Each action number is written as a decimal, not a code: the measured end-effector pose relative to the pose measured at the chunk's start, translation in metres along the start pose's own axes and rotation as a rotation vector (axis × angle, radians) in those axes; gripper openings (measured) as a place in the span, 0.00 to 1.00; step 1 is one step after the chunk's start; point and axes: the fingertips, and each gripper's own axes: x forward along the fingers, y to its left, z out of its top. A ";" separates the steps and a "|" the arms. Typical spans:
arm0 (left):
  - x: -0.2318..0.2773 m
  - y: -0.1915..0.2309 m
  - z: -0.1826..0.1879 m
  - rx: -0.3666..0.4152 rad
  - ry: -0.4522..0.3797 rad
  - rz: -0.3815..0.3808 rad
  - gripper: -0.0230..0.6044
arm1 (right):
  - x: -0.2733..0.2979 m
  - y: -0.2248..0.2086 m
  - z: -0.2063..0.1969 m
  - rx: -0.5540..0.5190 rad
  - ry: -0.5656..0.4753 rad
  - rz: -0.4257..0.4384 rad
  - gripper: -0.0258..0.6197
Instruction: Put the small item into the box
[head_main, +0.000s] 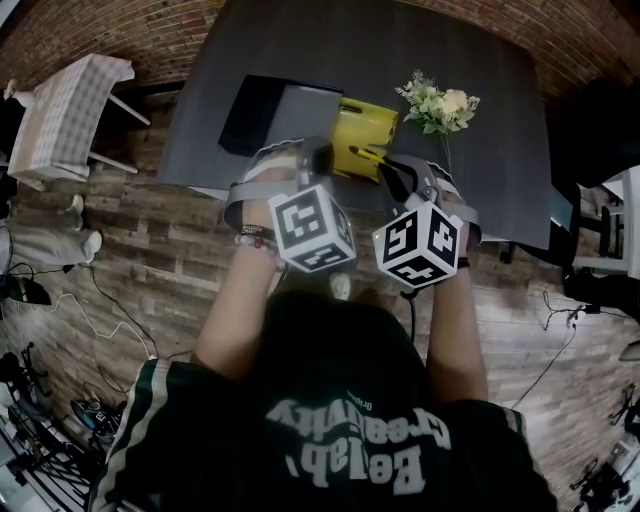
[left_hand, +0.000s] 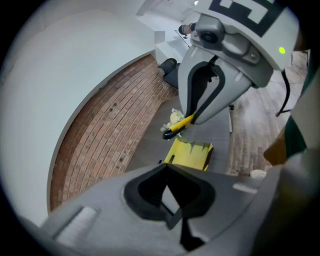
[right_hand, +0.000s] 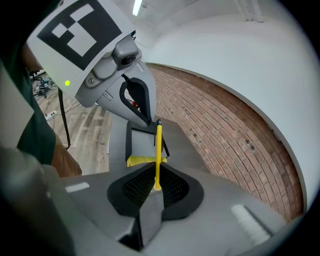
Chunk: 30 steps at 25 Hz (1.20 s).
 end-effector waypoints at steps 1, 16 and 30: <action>0.004 0.002 -0.001 0.000 -0.003 -0.005 0.04 | 0.004 -0.002 0.001 0.005 0.004 0.001 0.09; 0.078 0.053 -0.024 0.036 -0.043 -0.100 0.04 | 0.083 -0.035 -0.002 0.091 0.125 0.015 0.09; 0.116 0.052 -0.019 0.057 -0.098 -0.172 0.04 | 0.107 -0.037 -0.024 0.156 0.223 0.004 0.09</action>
